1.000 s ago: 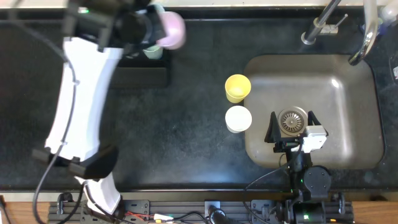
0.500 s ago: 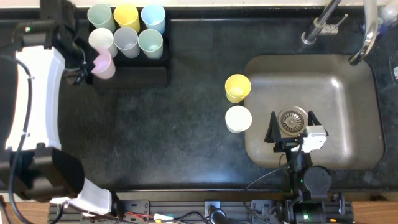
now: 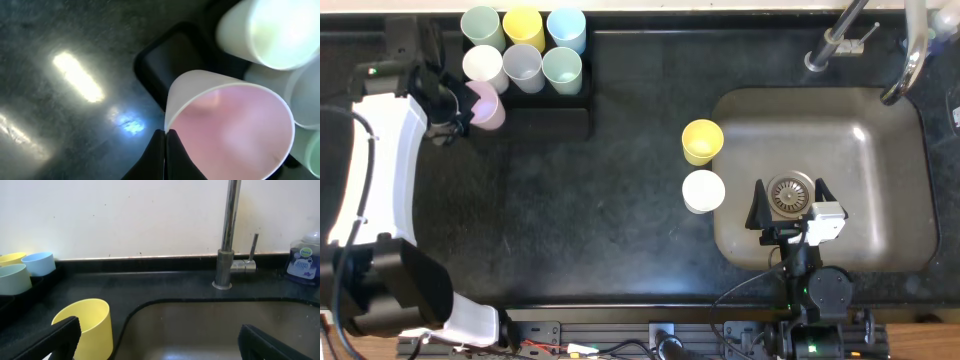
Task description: Store Cups
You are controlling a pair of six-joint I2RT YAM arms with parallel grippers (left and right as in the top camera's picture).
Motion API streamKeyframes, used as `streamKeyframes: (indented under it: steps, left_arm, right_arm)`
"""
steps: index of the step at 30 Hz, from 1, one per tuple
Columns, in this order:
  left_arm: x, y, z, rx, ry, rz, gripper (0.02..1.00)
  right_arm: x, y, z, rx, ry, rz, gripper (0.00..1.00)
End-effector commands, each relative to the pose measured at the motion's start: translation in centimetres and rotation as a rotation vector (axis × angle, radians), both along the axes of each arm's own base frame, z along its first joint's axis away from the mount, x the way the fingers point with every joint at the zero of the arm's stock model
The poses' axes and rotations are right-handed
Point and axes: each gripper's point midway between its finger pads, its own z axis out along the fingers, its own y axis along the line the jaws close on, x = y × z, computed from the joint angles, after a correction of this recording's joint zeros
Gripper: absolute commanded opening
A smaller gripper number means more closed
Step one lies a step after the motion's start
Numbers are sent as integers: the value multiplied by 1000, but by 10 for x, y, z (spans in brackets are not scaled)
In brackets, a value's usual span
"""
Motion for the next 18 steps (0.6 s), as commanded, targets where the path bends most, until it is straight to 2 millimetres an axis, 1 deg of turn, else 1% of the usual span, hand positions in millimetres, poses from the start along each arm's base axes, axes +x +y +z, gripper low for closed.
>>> streamKeyframes:
  steps: [1, 6, 13, 18]
  left_arm:
    - [-10, 14, -7, -17, 14, 70, 36]
    - [-4, 23, -13, -21, 4, 91, 36]
    - [13, 21, -27, -55, -17, 81, 36]
    - [16, 19, -35, -65, -3, 76, 36]
  right_arm:
    - [0, 1, -3, -3, -1, 6, 998]
    - [0, 1, -3, -3, -1, 6, 998]
    - [0, 1, -4, -3, 0, 6, 998]
    - [0, 1, -3, -3, -1, 6, 998]
